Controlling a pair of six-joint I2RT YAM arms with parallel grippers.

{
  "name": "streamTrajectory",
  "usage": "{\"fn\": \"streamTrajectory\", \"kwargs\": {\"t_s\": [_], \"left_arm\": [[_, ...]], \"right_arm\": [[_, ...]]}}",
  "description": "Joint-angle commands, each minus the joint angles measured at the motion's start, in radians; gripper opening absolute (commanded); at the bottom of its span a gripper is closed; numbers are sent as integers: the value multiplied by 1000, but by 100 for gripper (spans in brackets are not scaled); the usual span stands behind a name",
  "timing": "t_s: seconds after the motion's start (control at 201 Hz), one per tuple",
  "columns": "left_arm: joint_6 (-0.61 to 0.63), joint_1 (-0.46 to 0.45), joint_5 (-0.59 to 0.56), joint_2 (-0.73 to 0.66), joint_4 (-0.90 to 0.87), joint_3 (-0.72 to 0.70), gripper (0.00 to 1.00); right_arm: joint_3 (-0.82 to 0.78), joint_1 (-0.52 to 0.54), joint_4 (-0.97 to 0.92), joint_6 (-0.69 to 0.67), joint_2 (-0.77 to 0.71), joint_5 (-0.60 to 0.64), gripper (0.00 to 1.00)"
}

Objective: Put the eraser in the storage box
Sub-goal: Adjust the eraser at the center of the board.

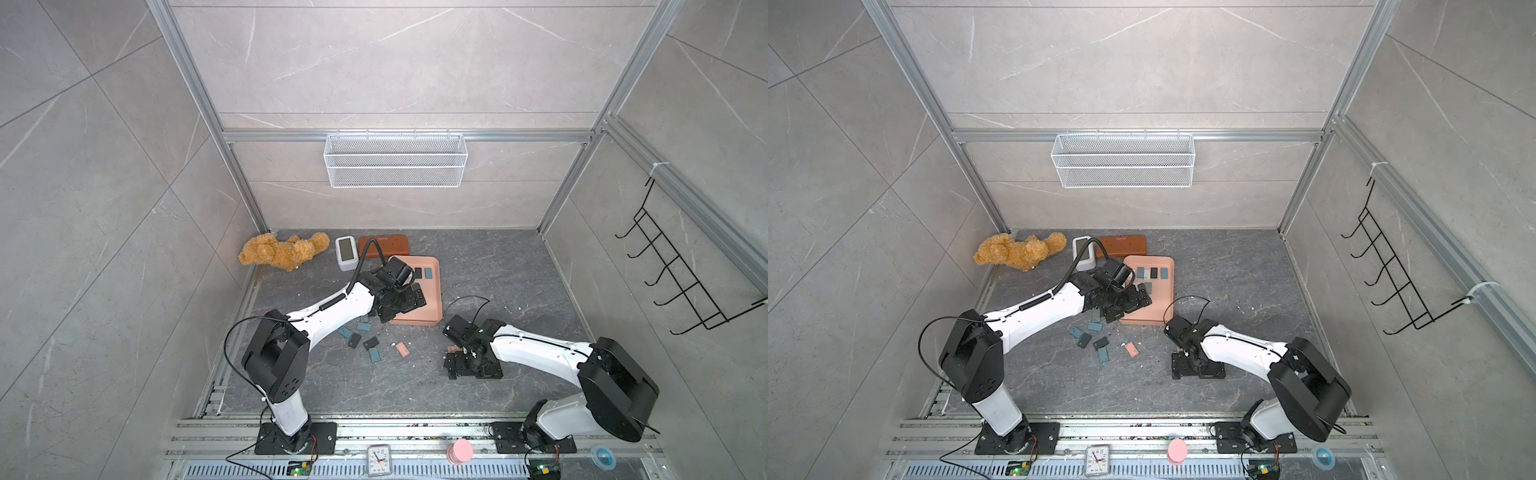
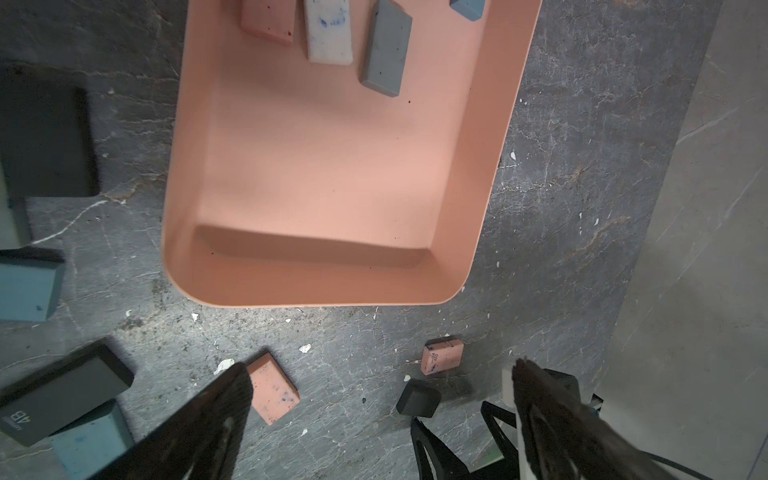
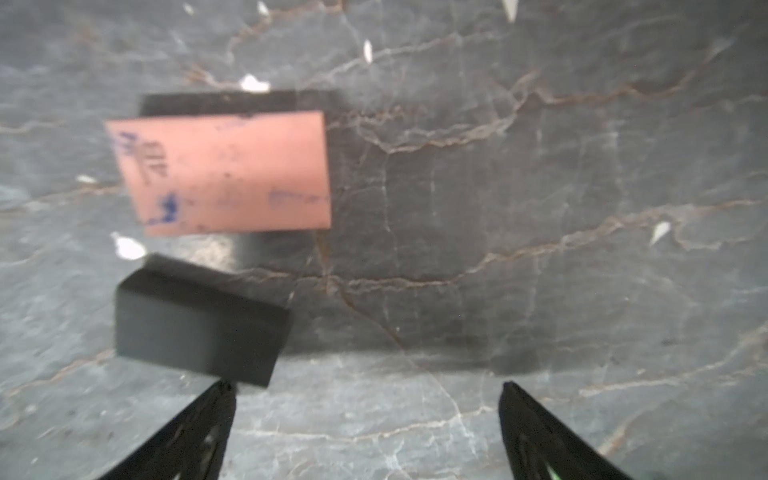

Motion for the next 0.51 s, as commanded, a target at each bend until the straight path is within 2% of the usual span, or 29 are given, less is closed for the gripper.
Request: {"fn": "streamTrajectory", "kwargs": {"t_s": [0.0,0.289,0.503], "left_arm": [[-11,-4,10,-31,15,17,99],[-8,-4,7,-46,-1,9,99],[-8,-5,10,-55,-14,6,99]], "right_arm": [[16,5,26,13,43,28,99],[68,-20,20,10,121,83,100],[25,-139,56,-21,98,54,98]]}}
